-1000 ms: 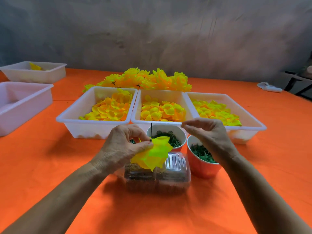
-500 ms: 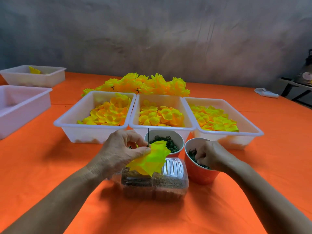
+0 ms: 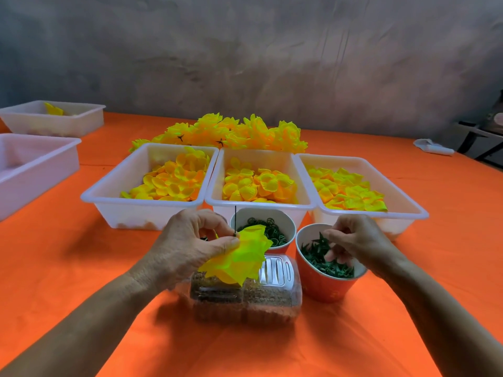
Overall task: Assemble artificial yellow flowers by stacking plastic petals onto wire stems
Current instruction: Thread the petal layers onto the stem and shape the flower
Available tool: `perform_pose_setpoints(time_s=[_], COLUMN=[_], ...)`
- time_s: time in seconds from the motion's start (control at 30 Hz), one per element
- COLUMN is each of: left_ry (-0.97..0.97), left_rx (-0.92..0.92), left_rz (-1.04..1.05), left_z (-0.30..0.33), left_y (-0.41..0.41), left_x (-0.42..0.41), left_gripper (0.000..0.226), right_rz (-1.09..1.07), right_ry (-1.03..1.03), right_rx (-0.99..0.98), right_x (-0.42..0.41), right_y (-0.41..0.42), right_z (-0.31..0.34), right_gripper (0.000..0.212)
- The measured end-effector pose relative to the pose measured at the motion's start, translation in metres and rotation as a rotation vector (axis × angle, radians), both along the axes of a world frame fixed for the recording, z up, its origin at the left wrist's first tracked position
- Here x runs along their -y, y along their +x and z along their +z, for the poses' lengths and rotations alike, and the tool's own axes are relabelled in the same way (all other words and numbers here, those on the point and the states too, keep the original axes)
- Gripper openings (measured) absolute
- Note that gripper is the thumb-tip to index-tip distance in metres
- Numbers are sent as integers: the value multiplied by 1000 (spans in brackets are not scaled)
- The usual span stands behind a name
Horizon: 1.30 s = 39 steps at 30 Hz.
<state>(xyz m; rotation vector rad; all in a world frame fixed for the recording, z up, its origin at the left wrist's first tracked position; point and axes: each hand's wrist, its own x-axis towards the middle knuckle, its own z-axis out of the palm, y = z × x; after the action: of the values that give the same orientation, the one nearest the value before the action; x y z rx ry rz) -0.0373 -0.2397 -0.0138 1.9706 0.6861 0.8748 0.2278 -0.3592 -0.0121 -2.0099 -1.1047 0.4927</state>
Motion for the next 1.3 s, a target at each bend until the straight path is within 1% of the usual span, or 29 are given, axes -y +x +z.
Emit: perform_pose_setpoints(time_s=[0.07,0.1,0.2,0.4,0.5,0.6,0.73,0.8,0.97,1.17,1.3], left_ry=[7,11,11,3,-2,19,31,41,66,55,48], left_rx=[-2,-2,-2,6,19,19,18,22,36,47,35], left_rz=[-1,-1,-8,-16,-11,10,28,30,49,83,91], left_z=[0,0,0,2,3,3,2,2,1,0,0], left_y=[0,0,-1,-1,-1,-1,-1,-1,0,2,2], left_x=[0,0,0,1,2,5,4,4,7,8,7], left_gripper=[7,7,7,8,9,14,12,12,11,9,10], right_rz=[-19,-23,-25,-11,20,95,189,189,173,196,214], right_ry=[89,117,150,240,331,448,554,585,618,648,686], right_rx=[-209,-276,-361,-367,-358,-331,-283,-263,-269,-345,-334], right_x=[3,4,8,8,7,2,-17,-26,-37,-33,-30], right_y=[-2,-2,-5,-12,-24,-51,-95,-112,-132,-137,-137], right_z=[1,1,2,4,11,25,34,34,27,21,19], right_gripper=[19,17,15,16,15,14,16,18,11,12,11])
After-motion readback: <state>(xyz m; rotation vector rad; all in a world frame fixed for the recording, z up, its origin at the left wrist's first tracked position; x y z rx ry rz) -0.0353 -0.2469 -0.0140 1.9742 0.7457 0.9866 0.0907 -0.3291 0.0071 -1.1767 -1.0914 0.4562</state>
